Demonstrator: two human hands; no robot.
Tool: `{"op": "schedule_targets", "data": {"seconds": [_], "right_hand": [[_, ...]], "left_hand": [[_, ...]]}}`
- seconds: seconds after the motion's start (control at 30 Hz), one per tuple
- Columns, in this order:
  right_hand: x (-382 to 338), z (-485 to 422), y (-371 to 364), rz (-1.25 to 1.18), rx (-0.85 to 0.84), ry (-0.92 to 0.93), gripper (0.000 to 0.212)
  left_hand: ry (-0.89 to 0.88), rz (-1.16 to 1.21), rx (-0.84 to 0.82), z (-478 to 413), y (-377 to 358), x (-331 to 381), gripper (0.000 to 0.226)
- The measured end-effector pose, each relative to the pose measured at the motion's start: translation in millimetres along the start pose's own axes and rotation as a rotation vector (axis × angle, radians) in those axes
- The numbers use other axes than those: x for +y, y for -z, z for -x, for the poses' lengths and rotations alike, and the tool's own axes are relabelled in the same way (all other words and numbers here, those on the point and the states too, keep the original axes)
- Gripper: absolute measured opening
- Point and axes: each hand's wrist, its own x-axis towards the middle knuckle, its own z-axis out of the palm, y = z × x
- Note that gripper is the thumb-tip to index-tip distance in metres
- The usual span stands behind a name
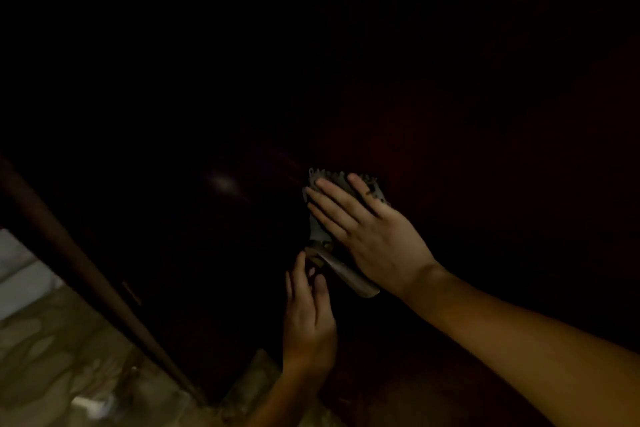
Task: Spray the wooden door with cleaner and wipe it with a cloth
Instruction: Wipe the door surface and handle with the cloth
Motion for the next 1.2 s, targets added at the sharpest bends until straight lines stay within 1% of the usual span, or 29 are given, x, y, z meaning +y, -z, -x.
{"op": "schedule_targets", "data": {"seconds": [0.1, 0.17, 0.27, 0.33, 0.37, 0.43, 0.47, 0.5, 0.57, 0.6, 0.7, 0.8, 0.87, 0.97, 1.03, 1.1, 1.13, 1.2], "right_hand": [[10, 9, 3, -0.009, -0.02, 0.078, 0.068], [16, 15, 1, -0.09, 0.033, 0.08, 0.063], [10, 18, 5, -0.351, 0.224, -0.053, 0.056], [-6, 13, 14, -0.502, 0.261, -0.147, 0.053], [-17, 10, 17, -0.527, 0.252, -0.165, 0.054], [-40, 5, 16, -0.541, 0.189, -0.133, 0.057], [-49, 6, 14, -0.549, 0.156, -0.123, 0.061], [-56, 9, 10, -0.553, 0.133, -0.129, 0.067], [-65, 20, 4, -0.563, 0.109, -0.151, 0.072], [-67, 25, 2, -0.571, 0.116, -0.157, 0.069], [-75, 46, -6, -0.54, 0.161, -0.173, 0.058], [-76, 64, -11, -0.512, 0.185, -0.195, 0.055], [-77, 71, -10, -0.491, 0.201, -0.211, 0.054], [-88, 74, -10, -0.375, 0.191, -0.225, 0.054], [-102, 72, -14, -0.208, 0.118, -0.154, 0.054], [-113, 69, -21, -0.053, -0.048, -0.042, 0.057], [-117, 66, -26, -0.028, -0.101, -0.03, 0.061], [-127, 61, -38, -0.004, -0.123, -0.017, 0.073]], "left_hand": [[0.03, 0.057, 0.008, 0, -2, 1, 0.051], [0.027, 0.08, 0.033, -4, -1, -1, 0.043], [-0.031, 0.074, 0.073, -9, 9, -4, 0.049], [-0.057, 0.067, 0.101, -12, 16, -10, 0.046], [-0.046, 0.086, 0.106, -13, 19, -13, 0.046], [0.039, 0.142, 0.096, -15, 26, -17, 0.05], [0.084, 0.154, 0.088, -15, 29, -17, 0.049], [0.102, 0.158, 0.076, -13, 31, -16, 0.044], [0.085, 0.144, 0.051, -12, 35, -17, 0.036], [0.076, 0.137, 0.039, -12, 37, -17, 0.037], [0.055, 0.119, -0.011, -14, 35, -21, 0.038], [0.038, 0.129, -0.045, -18, 28, -22, 0.038], [0.008, 0.137, -0.057, -18, 25, -23, 0.041], [-0.008, 0.138, -0.066, -24, 29, -33, 0.044], [-0.011, 0.136, -0.059, -28, 35, -40, 0.045], [0.002, 0.11, -0.067, -31, 42, -47, 0.046], [0.001, 0.096, -0.082, -32, 44, -50, 0.045], [-0.008, 0.082, -0.105, -30, 47, -54, 0.046]]}}
